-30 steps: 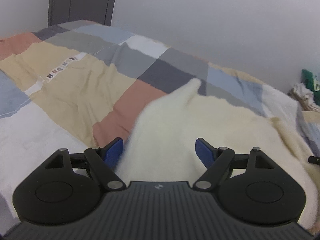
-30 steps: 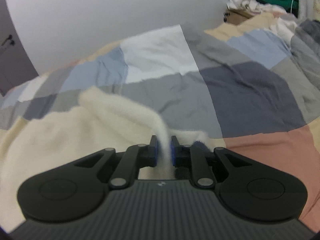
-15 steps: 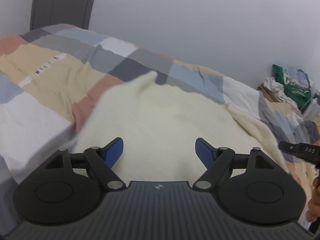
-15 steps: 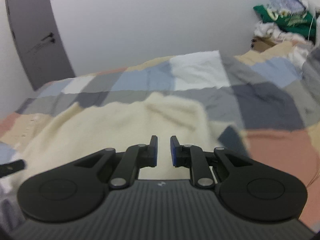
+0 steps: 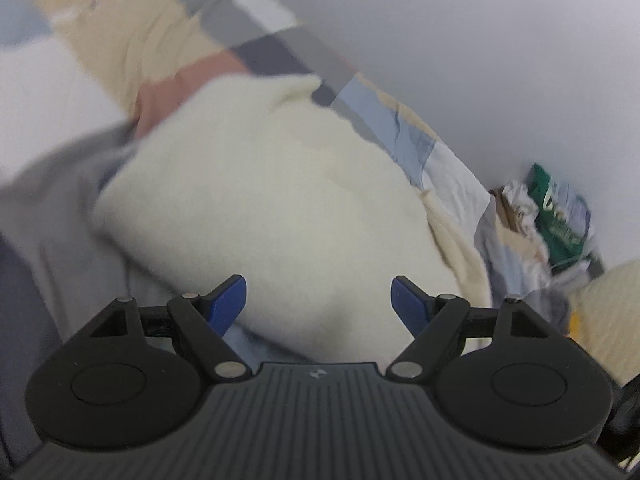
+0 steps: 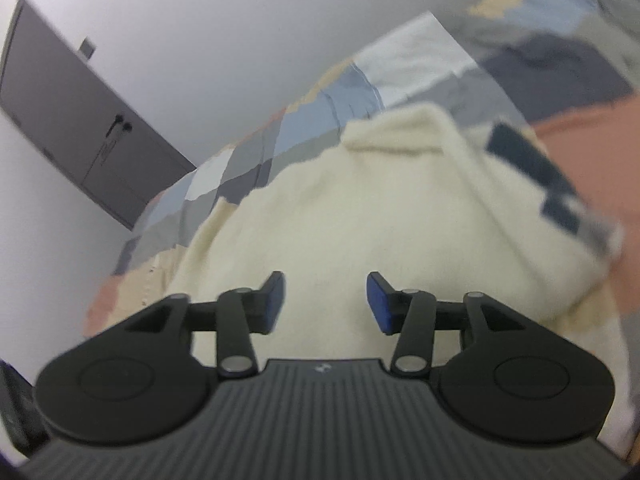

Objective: Fold large clothes

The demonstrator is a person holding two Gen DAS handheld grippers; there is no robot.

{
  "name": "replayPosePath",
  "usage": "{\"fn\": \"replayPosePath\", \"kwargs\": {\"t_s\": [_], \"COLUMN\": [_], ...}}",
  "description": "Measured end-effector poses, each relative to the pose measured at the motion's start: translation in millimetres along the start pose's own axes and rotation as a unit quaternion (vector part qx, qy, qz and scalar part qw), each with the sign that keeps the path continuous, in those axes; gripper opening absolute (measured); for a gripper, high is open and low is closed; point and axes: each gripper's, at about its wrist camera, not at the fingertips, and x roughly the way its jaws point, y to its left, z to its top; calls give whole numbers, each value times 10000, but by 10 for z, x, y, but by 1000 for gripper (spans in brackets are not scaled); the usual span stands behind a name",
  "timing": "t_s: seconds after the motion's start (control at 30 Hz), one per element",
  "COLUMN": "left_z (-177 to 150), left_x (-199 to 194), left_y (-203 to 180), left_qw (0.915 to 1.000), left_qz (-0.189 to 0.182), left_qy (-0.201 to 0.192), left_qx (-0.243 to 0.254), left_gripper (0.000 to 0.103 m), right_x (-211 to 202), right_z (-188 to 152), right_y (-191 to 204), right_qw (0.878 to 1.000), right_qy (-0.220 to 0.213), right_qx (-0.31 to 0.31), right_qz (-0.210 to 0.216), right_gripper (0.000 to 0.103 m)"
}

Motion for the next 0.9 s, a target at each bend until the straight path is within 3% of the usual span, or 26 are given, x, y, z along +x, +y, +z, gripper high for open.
{"fn": "replayPosePath", "kwargs": {"t_s": [0.07,0.2,0.3,0.4,0.5,0.57,0.63,0.73,0.83,0.9], "left_z": [-9,-66,-121,-149,-161,-198,-217,-217,-160,-108], "left_x": [8,10,73,183,329,393,416,506,489,461], "left_y": [55,167,255,369,500,579,598,696,791,822], "left_qw": [9995,9957,9899,9809,9704,9659,9666,9586,9556,9541], "left_qz": [-53,-313,-510,-763,-887,-833,-752,-856,-847,-864], "left_qy": [143,390,578,699,827,834,743,714,306,84], "left_qx": [-264,-778,-1186,-1645,-2090,-2304,-2333,-2621,-2806,-2866], "left_gripper": [83,84,84,84,84,84,84,84,83,75], "right_x": [-4,73,173,277,412,483,539,613,628,617], "right_z": [-42,-196,-339,-394,-371,-343,-393,-506,-487,-432], "right_y": [-51,-194,-257,-347,-485,-507,-519,-520,-556,-649], "right_qw": [9991,9860,9755,9655,9463,9456,9439,9415,9476,9475], "right_qy": [105,576,874,920,967,971,1087,1308,1088,767], "right_qx": [400,1505,1960,2377,3030,3084,3115,3107,3005,3103], "right_qz": [129,435,490,536,586,369,114,45,14,120], "right_gripper": [86,85,86,86,86,87,87,88,88,87]}}
